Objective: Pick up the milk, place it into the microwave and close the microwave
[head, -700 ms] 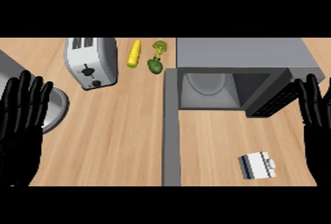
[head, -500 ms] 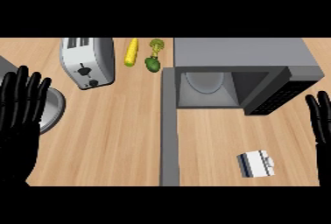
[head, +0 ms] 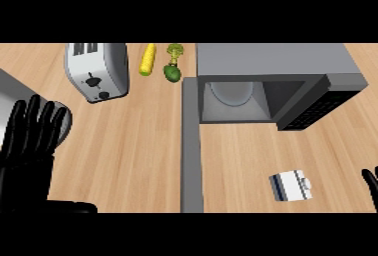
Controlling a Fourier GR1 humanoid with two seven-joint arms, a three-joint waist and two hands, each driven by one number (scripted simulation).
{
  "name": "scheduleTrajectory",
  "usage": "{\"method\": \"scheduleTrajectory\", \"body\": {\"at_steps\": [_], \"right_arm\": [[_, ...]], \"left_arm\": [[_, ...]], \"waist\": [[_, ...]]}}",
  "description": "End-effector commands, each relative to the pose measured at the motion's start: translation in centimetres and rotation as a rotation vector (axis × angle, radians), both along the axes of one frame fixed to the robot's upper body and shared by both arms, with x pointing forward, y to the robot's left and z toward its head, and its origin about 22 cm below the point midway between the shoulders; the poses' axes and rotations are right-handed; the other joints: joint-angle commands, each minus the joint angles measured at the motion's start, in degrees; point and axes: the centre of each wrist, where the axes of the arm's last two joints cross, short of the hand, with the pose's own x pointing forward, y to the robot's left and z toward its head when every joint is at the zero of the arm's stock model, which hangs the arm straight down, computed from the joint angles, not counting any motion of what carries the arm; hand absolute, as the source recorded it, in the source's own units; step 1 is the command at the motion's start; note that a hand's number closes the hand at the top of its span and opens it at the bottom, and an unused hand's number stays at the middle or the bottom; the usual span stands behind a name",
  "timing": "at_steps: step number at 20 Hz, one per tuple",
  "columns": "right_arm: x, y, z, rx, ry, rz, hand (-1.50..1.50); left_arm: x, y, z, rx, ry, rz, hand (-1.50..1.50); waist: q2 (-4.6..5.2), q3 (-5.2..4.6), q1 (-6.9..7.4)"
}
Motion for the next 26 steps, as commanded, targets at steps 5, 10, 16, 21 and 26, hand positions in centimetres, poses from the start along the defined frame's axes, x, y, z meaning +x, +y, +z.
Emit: {"method": "scheduleTrajectory", "body": {"at_steps": [5, 10, 16, 21, 26], "right_arm": [[-2.3, -0.9, -4.3, 0.027, 0.084, -0.042, -1.5], [-3.2, -2.2, -7.3, 0.041, 0.093, -0.057, -1.5], [-0.3, -1.6, -8.5, 0.06, 0.136, -0.05, -1.5], [0.6, -1.9, -14.8, 0.045, 0.144, -0.088, -1.5], [0.1, -3.3, -17.8, 0.057, 0.179, -0.202, -1.5]], "left_arm": [[-2.8, 1.9, -2.4, -0.022, 0.029, -0.006, -1.5], [-4.1, -0.1, -2.4, -0.042, 0.02, -0.042, -1.5], [-4.3, 0.4, -3.5, -0.034, 0.017, -0.015, -1.5], [-7.3, 0.9, -5.8, -0.035, 0.012, -0.021, -1.5], [-8.2, 0.8, -6.3, -0.055, 0.014, -0.009, -1.5]], "waist": [[0.17, -0.01, 0.62], [0.17, 0.0, 0.64], [0.28, -0.02, 0.84], [0.25, 0.01, 1.22], [0.27, 0.01, 1.15]]}}
